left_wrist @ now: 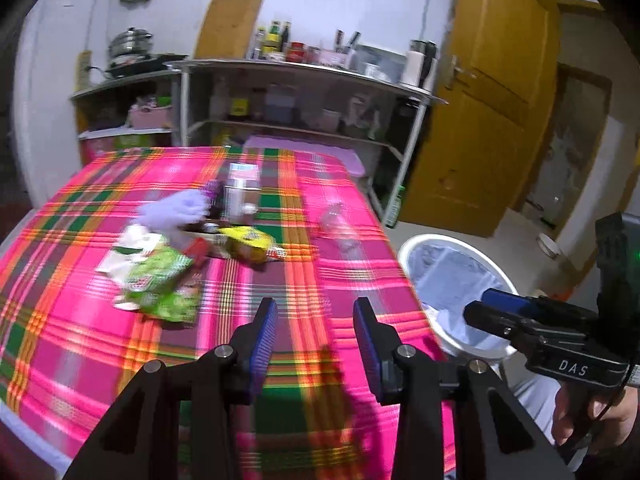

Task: Collect trash
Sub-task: 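Grasp the clear plastic cup with the right gripper while the left gripper grasps the green snack bag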

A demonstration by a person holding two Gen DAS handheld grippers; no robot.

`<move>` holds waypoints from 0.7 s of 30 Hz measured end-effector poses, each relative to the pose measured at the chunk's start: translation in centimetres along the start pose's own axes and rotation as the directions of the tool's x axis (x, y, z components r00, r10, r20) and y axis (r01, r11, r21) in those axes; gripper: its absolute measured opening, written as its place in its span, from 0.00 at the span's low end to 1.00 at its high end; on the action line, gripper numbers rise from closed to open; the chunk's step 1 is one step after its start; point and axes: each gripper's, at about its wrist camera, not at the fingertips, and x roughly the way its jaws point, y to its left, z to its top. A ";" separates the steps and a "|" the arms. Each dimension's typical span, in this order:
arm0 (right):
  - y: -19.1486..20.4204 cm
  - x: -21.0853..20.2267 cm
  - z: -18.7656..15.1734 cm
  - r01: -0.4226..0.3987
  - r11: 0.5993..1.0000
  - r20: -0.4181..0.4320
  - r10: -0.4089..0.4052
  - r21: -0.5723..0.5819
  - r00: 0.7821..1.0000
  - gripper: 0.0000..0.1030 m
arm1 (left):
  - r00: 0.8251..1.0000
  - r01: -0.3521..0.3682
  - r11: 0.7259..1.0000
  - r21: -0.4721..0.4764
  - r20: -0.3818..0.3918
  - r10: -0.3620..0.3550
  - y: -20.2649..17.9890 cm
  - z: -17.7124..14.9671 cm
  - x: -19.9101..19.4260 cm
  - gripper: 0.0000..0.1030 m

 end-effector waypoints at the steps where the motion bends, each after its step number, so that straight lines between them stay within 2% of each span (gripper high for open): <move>1: 0.2 0.3 0.2 -0.001 1.000 -0.002 0.001 -0.006 1.000 0.54 | 1.000 -0.011 1.000 -0.009 0.004 0.011 0.7 0.0 -0.2 0.39; 5: 0.8 1.6 1.2 -0.010 0.999 -0.011 0.010 -0.032 1.000 0.55 | 0.998 -0.066 0.996 -0.052 0.018 0.067 3.4 0.0 -0.6 0.46; 11: 1.1 3.8 2.7 -0.018 0.998 -0.029 0.016 -0.067 0.999 0.55 | 0.990 -0.137 0.985 -0.104 0.026 0.140 6.8 0.6 -0.5 0.48; 15: 1.0 5.4 3.7 -0.017 0.997 -0.037 0.014 -0.075 0.999 0.58 | 0.987 -0.151 0.982 -0.117 0.033 0.156 8.5 1.0 -0.1 0.54; 21: 0.9 8.2 5.3 -0.013 0.995 -0.057 0.007 -0.102 0.998 0.59 | 0.988 -0.149 0.982 -0.114 0.010 0.151 9.7 1.5 1.7 0.55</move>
